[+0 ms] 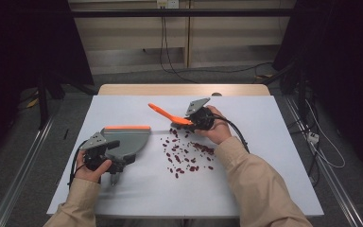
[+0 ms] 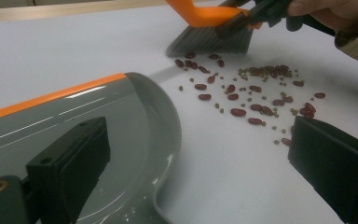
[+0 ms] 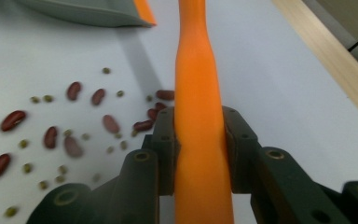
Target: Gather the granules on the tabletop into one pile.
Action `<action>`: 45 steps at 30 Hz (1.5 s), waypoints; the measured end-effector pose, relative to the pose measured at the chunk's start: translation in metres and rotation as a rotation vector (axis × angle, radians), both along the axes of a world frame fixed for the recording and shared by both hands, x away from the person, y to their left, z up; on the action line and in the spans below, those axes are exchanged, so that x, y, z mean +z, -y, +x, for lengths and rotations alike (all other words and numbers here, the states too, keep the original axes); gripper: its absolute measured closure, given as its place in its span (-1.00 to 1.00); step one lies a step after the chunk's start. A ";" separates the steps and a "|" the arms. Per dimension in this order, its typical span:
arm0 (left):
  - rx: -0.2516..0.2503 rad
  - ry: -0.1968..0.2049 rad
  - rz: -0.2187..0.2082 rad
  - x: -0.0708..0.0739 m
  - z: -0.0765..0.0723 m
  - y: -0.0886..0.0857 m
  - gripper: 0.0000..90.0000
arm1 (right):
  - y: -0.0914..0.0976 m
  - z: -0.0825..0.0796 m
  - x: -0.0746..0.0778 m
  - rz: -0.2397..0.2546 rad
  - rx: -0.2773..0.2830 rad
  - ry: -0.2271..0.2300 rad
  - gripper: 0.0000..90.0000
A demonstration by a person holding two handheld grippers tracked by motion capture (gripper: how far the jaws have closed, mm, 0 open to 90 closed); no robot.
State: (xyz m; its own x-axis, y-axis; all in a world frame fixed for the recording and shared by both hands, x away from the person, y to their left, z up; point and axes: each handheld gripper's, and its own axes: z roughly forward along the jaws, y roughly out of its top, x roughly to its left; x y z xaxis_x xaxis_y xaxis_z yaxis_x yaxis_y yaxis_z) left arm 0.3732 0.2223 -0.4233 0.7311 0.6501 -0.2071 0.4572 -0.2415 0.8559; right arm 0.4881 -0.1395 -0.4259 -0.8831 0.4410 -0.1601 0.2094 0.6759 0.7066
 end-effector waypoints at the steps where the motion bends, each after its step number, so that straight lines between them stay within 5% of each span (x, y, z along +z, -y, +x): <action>1: -0.002 0.001 0.001 0.000 0.000 0.000 -0.88 | 0.002 -0.003 0.000 0.003 0.007 -0.008 0.57; 10: 0.001 0.000 -0.006 0.000 0.000 0.001 -0.88 | 0.011 -0.032 0.004 -0.018 0.091 -0.020 0.57; 20: -0.006 0.002 -0.009 0.001 0.000 0.003 -0.88 | 0.015 -0.049 0.011 -0.002 0.114 -0.027 0.57; 25: -0.009 0.002 -0.013 0.001 0.000 0.003 -0.88 | 0.019 -0.035 0.021 0.071 0.057 0.007 0.57; 35: -0.007 0.001 -0.016 0.001 0.001 0.003 -0.88 | -0.012 0.009 0.012 0.070 0.004 0.041 0.57; 45: 0.000 -0.002 -0.022 0.000 0.002 0.002 -0.88 | -0.032 0.014 -0.002 0.024 0.090 0.041 0.57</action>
